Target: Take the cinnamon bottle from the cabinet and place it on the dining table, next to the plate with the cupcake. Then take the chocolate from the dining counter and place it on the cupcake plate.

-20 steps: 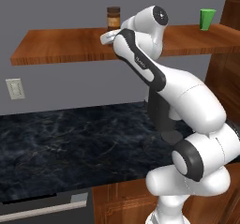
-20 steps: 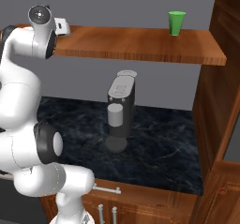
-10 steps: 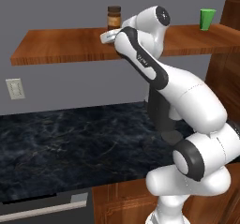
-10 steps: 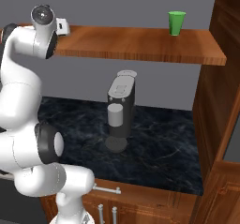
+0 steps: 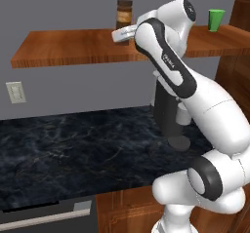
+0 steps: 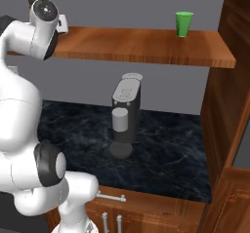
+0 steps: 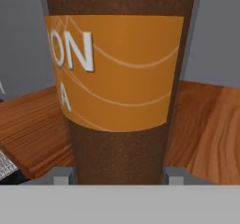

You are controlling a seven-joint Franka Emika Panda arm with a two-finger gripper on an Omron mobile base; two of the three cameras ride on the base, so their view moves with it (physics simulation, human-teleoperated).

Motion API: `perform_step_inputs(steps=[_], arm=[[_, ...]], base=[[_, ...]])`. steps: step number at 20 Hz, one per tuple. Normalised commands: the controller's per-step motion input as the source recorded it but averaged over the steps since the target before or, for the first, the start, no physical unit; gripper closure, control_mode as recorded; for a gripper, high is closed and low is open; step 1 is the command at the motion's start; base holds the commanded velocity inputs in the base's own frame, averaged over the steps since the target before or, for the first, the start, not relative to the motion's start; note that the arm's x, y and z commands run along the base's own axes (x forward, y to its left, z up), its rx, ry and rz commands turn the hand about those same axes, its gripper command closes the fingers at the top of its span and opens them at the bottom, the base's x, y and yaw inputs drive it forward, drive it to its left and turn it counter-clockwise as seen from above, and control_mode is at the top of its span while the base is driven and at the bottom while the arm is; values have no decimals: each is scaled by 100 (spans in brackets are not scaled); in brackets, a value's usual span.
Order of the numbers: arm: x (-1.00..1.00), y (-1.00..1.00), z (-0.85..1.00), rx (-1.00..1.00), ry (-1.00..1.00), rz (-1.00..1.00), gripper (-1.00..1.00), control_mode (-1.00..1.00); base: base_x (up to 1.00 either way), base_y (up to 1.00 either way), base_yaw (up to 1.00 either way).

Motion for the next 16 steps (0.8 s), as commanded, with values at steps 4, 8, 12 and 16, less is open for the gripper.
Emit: perform_step_inputs(steps=[4, 8, 12, 16], arm=[[-92, -14, 8, 0, -9, 11, 100, -100], [-94, -14, 4, 0, -13, 9, 100, -100], [-94, -16, 2, 0, -8, 10, 100, -100], [-94, -20, 1, 1, -5, 8, 100, -100]], base=[[0, 0, 0], [0, 0, 0], [0, 0, 0], [0, 0, 0]])
